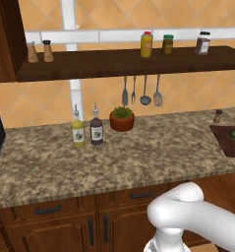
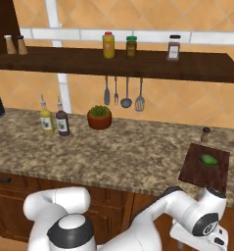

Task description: Place the appropriate cutting tool for cutting the avocado skin on the cutting board.

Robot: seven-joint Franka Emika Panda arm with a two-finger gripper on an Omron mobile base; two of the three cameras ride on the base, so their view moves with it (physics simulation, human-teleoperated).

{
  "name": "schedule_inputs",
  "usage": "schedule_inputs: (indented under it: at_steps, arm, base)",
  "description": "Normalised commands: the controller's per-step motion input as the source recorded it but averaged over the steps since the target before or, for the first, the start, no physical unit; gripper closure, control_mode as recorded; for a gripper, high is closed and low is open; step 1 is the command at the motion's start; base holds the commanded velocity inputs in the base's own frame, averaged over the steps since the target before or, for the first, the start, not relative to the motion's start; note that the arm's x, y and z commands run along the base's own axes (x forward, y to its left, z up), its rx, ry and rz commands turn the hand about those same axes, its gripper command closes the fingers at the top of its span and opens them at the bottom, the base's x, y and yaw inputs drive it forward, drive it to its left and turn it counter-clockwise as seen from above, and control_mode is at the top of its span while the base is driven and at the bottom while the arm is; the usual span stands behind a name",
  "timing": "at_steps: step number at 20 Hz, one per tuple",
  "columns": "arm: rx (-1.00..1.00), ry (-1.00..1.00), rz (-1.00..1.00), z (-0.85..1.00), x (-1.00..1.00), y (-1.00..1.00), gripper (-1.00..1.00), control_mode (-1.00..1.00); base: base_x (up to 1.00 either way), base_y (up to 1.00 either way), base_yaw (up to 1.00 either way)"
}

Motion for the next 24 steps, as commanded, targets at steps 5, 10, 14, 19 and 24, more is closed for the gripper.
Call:
schedule_inputs:
  at_steps: [5, 10, 14, 19, 24]
  arm:
    - [0.0, 0.04, -0.09, 0.0, 0.2, -0.34, -1.0, -1.0]
    - [0.0, 0.01, -0.04, 0.0, 0.08, -0.46, -1.0, -1.0]
    - [0.0, 0.04, -0.03, 0.0, 0.28, -0.44, -1.0, -1.0]
    - [0.0, 0.04, -0.03, -0.11, 0.27, -0.26, -1.0, -1.0]
    - [0.0, 0.0, 0.0, -0.33, 0.09, -0.21, -1.0, -1.0]
  base:
    - [0.0, 0.0, 0.0]
    - [0.0, 0.0, 0.0]
    - [0.0, 0.0, 0.0]
    - [0.0, 0.0, 0.0]
    - [0.0, 0.0, 0.0]
